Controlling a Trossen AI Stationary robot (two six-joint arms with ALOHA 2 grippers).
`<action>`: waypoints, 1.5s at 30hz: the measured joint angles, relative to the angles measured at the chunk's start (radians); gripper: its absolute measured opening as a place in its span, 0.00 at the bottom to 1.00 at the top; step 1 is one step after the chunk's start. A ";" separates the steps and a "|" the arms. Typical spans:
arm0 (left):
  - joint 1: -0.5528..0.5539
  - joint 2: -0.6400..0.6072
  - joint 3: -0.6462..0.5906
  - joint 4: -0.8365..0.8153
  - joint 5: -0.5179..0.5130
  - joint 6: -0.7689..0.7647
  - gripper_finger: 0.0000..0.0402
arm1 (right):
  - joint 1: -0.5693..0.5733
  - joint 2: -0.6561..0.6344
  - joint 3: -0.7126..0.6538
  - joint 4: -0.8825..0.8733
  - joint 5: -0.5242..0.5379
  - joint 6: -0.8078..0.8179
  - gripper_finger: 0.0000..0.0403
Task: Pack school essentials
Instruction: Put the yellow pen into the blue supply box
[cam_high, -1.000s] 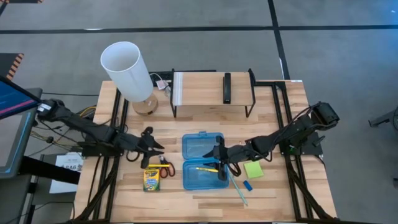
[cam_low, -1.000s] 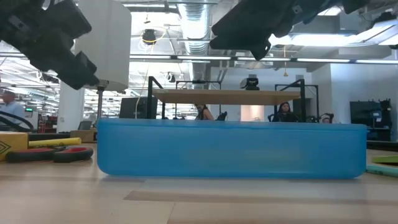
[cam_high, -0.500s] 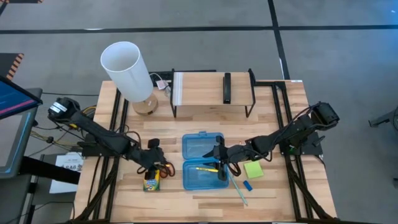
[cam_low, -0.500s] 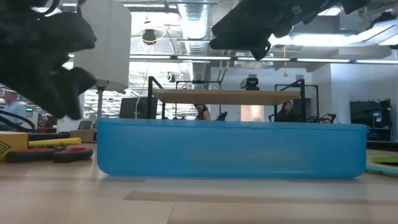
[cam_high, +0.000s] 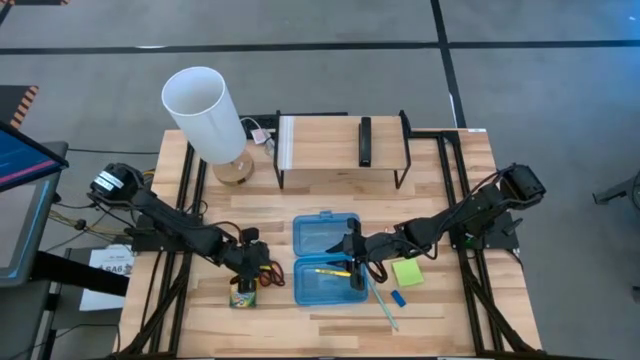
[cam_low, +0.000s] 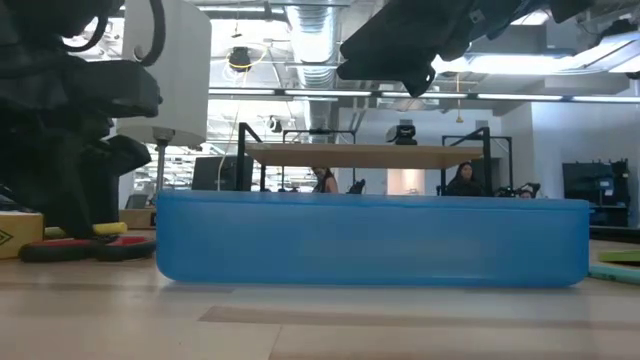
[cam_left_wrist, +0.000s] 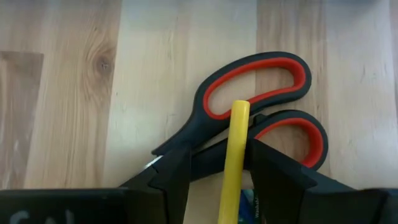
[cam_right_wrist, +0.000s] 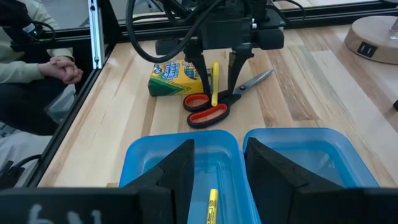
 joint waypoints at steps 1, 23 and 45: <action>0.000 0.001 -0.001 -0.001 0.001 -0.005 0.36 | 0.000 0.000 0.000 0.000 0.000 0.000 0.39; 0.001 -0.053 0.032 -0.099 -0.026 0.084 0.01 | 0.000 0.000 0.000 -0.004 0.000 0.002 0.39; 0.087 0.147 0.440 0.041 -0.005 0.331 0.00 | 0.135 -0.232 0.001 -0.176 0.306 0.025 0.39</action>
